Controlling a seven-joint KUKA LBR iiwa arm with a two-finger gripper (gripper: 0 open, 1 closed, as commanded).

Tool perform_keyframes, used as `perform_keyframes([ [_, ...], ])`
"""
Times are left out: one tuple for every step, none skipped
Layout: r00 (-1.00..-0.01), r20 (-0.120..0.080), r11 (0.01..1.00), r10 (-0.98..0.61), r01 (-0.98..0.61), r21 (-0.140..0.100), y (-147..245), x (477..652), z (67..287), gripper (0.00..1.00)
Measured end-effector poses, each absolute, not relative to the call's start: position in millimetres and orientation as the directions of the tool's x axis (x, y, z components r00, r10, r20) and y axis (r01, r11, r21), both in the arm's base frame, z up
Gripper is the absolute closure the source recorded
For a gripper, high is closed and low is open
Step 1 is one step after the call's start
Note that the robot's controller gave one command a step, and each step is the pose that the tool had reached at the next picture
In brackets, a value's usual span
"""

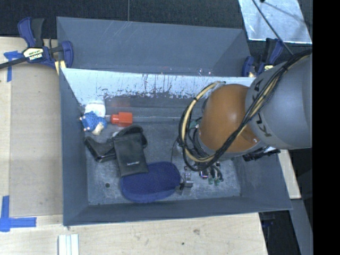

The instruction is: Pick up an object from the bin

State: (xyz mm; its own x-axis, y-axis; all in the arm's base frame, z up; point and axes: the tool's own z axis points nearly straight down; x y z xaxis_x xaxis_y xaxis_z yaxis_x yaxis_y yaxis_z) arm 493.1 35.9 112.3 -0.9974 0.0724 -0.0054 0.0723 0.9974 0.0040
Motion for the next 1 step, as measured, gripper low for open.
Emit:
perform_keyframes([
  [-1.0,0.004,1.0,0.028,0.028,-0.001,40.0,493.0,68.1,0.0],
])
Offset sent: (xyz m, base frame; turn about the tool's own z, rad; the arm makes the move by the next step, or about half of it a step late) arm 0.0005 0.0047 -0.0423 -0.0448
